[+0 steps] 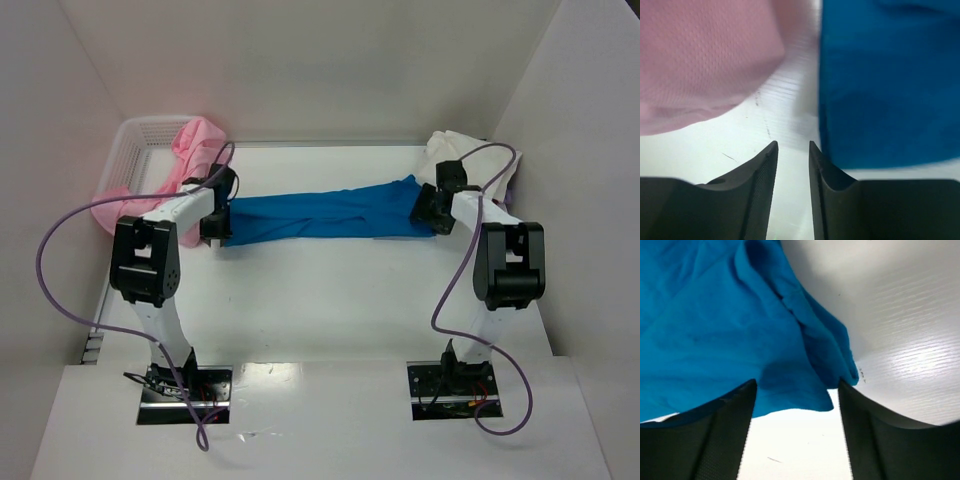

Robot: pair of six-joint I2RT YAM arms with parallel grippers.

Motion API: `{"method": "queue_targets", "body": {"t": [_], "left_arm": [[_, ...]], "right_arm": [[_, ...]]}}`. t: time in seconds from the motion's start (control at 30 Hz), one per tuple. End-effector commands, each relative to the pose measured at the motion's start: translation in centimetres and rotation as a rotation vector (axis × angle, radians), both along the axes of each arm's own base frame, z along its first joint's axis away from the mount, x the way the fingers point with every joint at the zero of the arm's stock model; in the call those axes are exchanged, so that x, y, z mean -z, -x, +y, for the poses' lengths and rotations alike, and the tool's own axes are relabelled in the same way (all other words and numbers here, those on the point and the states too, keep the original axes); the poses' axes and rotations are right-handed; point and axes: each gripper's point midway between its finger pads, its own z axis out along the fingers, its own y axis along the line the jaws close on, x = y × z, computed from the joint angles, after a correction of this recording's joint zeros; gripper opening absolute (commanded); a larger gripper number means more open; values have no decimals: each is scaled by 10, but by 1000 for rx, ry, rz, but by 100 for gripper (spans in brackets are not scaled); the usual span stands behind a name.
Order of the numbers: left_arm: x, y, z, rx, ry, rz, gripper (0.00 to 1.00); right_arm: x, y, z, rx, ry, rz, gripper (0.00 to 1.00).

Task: Fold and stack the t-shirts
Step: Fold the other side of the tshirt into a rectangle

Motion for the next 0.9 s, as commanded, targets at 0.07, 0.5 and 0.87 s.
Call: {"method": "queue_targets", "body": {"t": [0.07, 0.5, 0.87], "left_arm": [[-36, -15, -29, 58, 133, -118, 41], [-14, -23, -51, 87, 231, -115, 54], [-71, -11, -57, 100, 280, -211, 72]], "right_arm": [[-51, -4, -1, -3, 5, -130, 82], [-37, 16, -8, 17, 21, -91, 90], [-22, 17, -8, 9, 25, -51, 90]]}}
